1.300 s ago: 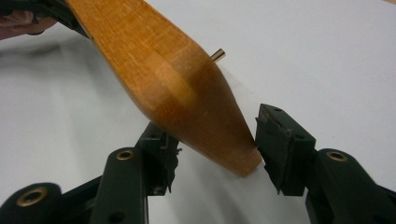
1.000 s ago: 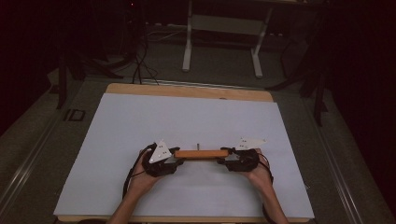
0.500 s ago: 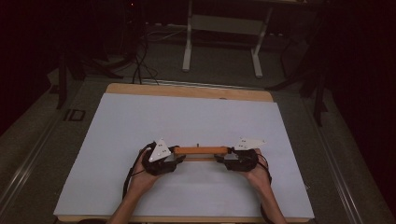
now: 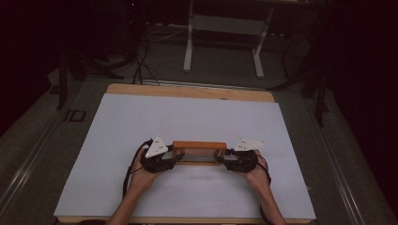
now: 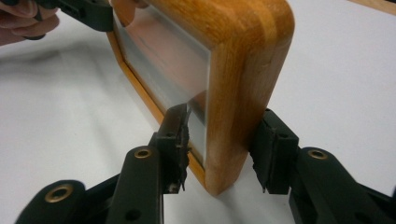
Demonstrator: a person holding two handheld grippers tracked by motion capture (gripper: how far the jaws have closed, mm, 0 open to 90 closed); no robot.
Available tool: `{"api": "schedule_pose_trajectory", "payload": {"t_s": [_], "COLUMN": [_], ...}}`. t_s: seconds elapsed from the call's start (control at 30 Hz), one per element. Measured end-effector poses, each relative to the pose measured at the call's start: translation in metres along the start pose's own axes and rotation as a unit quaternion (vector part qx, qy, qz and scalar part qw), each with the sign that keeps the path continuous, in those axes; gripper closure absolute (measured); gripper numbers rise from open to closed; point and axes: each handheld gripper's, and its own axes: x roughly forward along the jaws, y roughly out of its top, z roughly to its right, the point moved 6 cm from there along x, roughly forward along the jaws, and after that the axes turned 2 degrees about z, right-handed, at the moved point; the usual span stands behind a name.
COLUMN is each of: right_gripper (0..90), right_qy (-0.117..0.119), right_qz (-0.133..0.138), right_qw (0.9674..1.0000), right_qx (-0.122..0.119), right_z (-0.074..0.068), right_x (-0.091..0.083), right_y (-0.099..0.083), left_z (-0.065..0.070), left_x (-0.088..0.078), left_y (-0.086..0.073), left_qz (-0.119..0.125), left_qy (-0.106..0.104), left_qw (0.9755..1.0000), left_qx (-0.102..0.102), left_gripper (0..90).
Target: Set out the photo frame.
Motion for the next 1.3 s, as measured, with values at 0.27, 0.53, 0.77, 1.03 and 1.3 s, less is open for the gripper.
{"api": "schedule_pose_trajectory", "payload": {"t_s": [0.27,0.53,0.77,1.03,1.3], "right_gripper": [60.2,60.7,60.9,61.1,61.3], "right_qy": [0.006,0.009,0.011,0.013,0.017], "right_qz": [0.012,0.026,0.032,0.033,0.038], "right_qw": [0.9999,0.9996,0.9992,0.9987,0.9978], "right_qx": [0.005,0.010,0.020,0.036,0.051], "right_z": [-0.001,-0.002,-0.003,-0.002,-0.002], "right_x": [-0.004,-0.009,-0.011,-0.010,-0.010], "right_y": [0.004,0.011,0.014,0.016,0.017], "left_z": [-0.003,-0.005,-0.008,-0.012,-0.016], "left_x": [-0.002,-0.005,-0.005,-0.004,-0.003], "left_y": [0.004,0.009,0.011,0.011,0.012], "left_qz": [0.013,0.020,0.022,0.020,0.022], "left_qy": [-0.014,-0.022,-0.031,-0.039,-0.048], "left_qw": [0.9997,0.9991,0.9979,0.9962,0.9935], "left_qx": [-0.018,-0.031,-0.053,-0.076,-0.101], "left_gripper": [55.3,55.3,55.0,54.6,54.5]}}
